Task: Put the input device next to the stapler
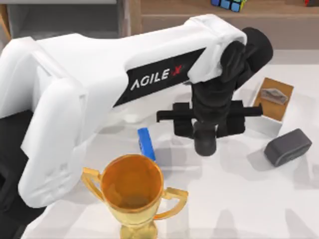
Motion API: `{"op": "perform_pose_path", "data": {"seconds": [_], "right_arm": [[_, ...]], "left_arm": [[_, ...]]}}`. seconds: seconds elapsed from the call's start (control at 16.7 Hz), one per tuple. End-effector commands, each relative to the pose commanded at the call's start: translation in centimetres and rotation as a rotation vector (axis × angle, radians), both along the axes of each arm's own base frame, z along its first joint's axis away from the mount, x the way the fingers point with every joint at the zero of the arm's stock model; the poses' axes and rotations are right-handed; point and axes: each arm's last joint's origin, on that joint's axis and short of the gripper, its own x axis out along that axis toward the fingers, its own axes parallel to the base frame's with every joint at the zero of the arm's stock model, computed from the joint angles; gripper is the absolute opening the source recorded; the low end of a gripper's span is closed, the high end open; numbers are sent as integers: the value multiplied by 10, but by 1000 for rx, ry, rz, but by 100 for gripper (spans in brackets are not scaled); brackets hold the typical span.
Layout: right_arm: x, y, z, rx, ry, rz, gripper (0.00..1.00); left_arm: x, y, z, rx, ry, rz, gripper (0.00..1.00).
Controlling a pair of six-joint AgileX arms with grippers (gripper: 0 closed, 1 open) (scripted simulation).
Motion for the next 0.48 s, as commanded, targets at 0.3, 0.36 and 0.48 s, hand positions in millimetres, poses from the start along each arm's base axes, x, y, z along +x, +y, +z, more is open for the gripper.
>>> {"op": "perform_pose_path", "data": {"seconds": [0.3,0.36,0.48], "right_arm": [[0,0,0,0,0,0,100],[0,0,0,0,0,0,100],[0,0,0,0,0,0,100]], "left_arm": [[-1,-1,-6,-1,9,-1,0],[-1,-1,-9,4,15,-1,0],[-2,0,-19,21,35,-1,0]]}}
